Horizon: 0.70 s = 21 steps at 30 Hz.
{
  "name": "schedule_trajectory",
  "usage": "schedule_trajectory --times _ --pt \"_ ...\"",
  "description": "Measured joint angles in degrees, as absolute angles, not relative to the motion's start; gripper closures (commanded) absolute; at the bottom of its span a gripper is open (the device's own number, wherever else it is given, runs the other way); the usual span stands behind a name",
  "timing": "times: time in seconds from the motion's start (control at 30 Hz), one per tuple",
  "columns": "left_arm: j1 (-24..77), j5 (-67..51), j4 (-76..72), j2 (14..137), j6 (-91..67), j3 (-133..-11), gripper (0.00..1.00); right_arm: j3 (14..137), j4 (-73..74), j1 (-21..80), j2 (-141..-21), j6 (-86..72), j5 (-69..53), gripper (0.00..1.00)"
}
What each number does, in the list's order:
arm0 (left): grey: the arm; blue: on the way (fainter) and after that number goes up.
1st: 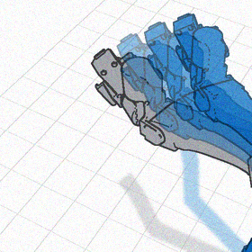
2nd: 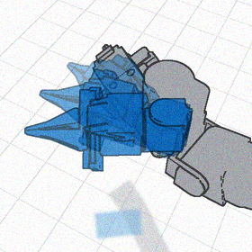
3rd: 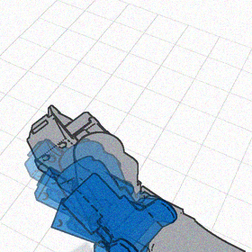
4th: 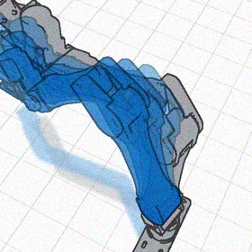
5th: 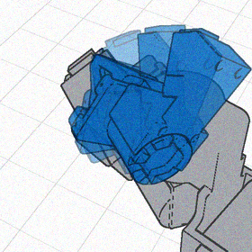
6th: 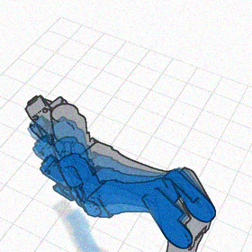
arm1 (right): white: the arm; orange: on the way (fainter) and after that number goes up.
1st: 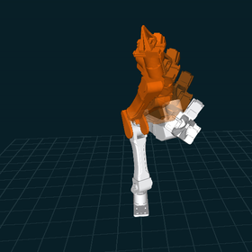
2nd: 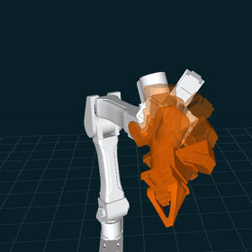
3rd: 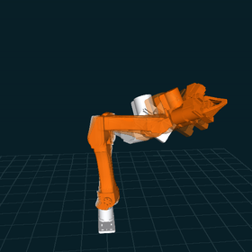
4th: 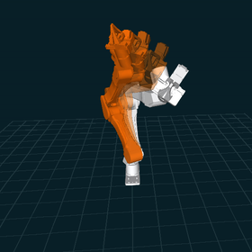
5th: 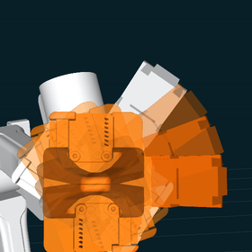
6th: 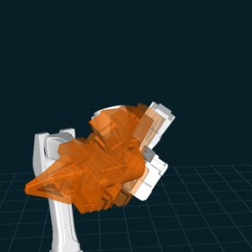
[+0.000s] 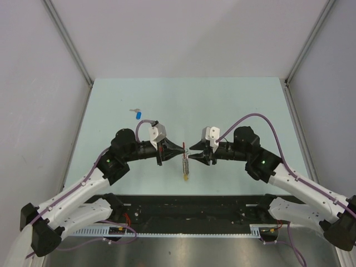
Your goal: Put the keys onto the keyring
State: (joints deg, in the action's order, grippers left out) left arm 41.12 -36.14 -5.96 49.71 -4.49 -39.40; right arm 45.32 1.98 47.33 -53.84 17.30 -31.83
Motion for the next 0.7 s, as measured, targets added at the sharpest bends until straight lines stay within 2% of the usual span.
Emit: schedule_trajectory --times 0.13,0.7 --pt "41.1 -35.9 -6.0 49.7 -4.5 -39.1 1.0 45.3 -0.3 46.8 -54.5 13.5 -31.4 0.63" --pt "41.1 -34.0 -6.7 48.4 -4.5 -38.2 0.99 45.3 -1.2 45.8 -56.7 8.9 -31.5 0.8"
